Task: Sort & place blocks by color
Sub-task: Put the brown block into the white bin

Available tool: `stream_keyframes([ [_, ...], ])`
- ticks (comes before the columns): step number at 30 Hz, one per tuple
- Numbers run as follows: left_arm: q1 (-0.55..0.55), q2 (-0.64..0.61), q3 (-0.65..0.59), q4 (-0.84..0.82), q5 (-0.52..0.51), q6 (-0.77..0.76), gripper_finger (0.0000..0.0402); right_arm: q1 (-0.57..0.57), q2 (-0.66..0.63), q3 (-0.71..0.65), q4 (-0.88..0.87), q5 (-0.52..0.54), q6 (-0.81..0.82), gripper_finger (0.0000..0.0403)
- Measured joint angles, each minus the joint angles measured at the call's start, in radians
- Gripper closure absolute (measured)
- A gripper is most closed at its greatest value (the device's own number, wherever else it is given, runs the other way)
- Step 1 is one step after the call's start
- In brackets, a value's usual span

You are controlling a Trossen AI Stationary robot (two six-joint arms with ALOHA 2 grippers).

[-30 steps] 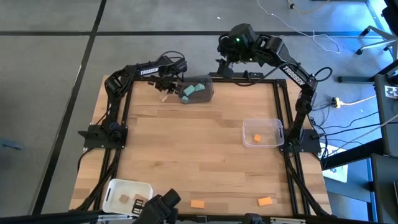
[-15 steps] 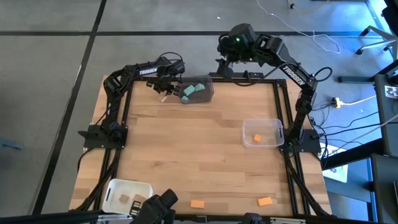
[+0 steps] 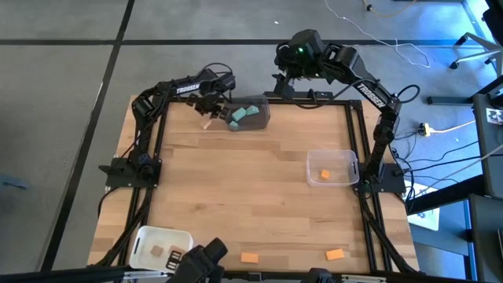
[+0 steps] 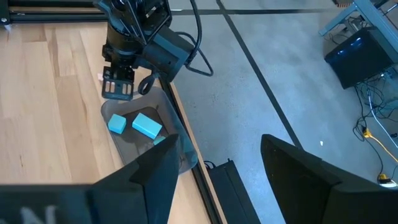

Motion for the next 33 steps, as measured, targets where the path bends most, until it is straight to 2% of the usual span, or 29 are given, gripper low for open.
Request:
stream_keyframes([
  [9,0.000,-0.003,-0.070,0.022,0.016,-0.010,0.0247,0.000,0.000,0.000,0.000,0.000,-0.003,0.0178],
  [22,0.000,-0.002,-0.072,0.031,0.055,0.004,0.0247,0.000,0.000,0.000,0.001,0.000,-0.004,0.0178],
  [33,0.003,-0.002,-0.072,0.027,0.026,-0.010,0.0247,0.000,0.000,0.000,0.001,0.000,0.001,0.0178],
])
